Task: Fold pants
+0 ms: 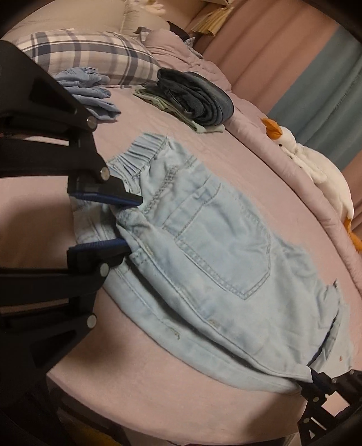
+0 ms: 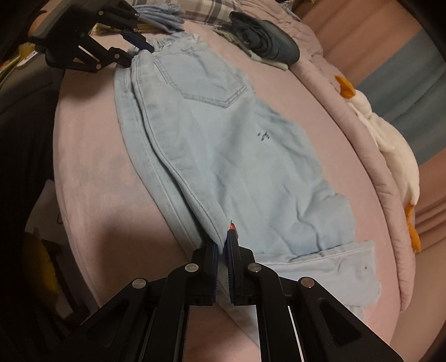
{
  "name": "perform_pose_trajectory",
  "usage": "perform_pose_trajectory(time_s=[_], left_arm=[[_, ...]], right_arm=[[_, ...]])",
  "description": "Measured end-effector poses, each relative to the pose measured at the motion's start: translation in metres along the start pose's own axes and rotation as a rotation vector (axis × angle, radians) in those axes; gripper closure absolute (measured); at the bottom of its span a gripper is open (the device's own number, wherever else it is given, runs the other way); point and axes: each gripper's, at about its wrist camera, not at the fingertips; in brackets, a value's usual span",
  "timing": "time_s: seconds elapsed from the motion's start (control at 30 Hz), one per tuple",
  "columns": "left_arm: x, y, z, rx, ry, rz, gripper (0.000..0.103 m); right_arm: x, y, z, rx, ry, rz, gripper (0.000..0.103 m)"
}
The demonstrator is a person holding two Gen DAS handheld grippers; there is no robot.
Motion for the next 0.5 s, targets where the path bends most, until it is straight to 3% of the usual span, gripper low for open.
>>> perform_pose_trajectory(time_s=[0.17, 0.37, 0.43, 0.5], left_arm=[[0.007, -0.006, 0.006, 0.032, -0.023, 0.016, 0.08], [0.002, -0.014, 0.005, 0.027, 0.004, 0.015, 0.078], [0.009, -0.009, 0.006, 0.055, 0.006, 0.033, 0.069], [0.024, 0.004, 0.008, 0.141, -0.001, 0.075, 0.032]], right_arm=[[0.016, 0.004, 0.005, -0.047, -0.023, -0.009, 0.098], [-0.006, 0.008, 0.014, -0.095, 0.016, -0.015, 0.098], [0.0, 0.004, 0.013, -0.11, 0.016, -0.021, 0.096], [0.011, -0.006, 0.013, -0.142, 0.021, -0.051, 0.088]])
Point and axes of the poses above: each gripper's, at about its wrist camera, not at the fingertips, and x roughly against the way its jaws point, y to its left, z to its underside, and after that the axes turned 14 degrees about -x, right-handed
